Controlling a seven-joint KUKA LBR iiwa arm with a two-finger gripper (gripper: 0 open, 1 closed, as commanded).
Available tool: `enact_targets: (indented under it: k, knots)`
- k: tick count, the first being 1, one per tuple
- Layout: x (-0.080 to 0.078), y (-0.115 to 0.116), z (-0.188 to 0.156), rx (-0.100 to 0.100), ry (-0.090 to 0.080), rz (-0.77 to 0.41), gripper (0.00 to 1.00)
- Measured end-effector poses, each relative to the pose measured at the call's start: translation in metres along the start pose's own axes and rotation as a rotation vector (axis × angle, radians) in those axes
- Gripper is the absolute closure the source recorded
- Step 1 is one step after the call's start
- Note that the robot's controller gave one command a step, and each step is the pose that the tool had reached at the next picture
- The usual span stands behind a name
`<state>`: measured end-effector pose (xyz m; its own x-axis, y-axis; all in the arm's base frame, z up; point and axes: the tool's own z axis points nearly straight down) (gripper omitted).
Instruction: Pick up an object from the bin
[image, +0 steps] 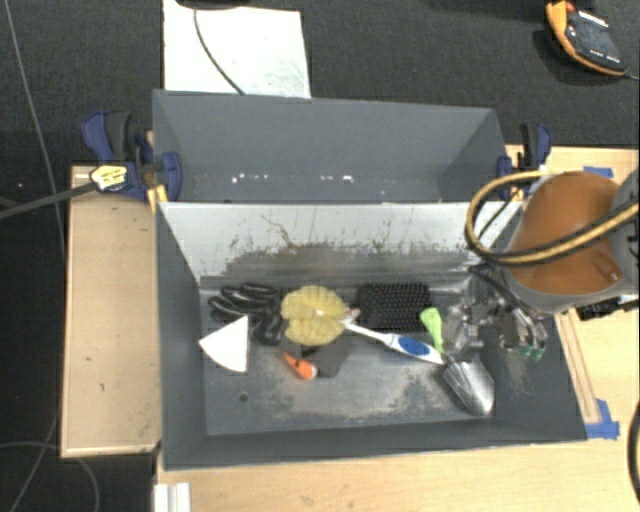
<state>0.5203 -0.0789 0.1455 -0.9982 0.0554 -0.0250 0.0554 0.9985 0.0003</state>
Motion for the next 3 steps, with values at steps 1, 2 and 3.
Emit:
enact_targets:
  k: [1,2,3]
  knots:
    - [0.000,0.000,0.000,0.000,0.000,0.000,1.00]
    - [0.026,-0.063,0.019,0.003,0.001,0.041,1.00]
    - [0.013,0.072,0.031,-0.001,-0.003,0.079,1.00]
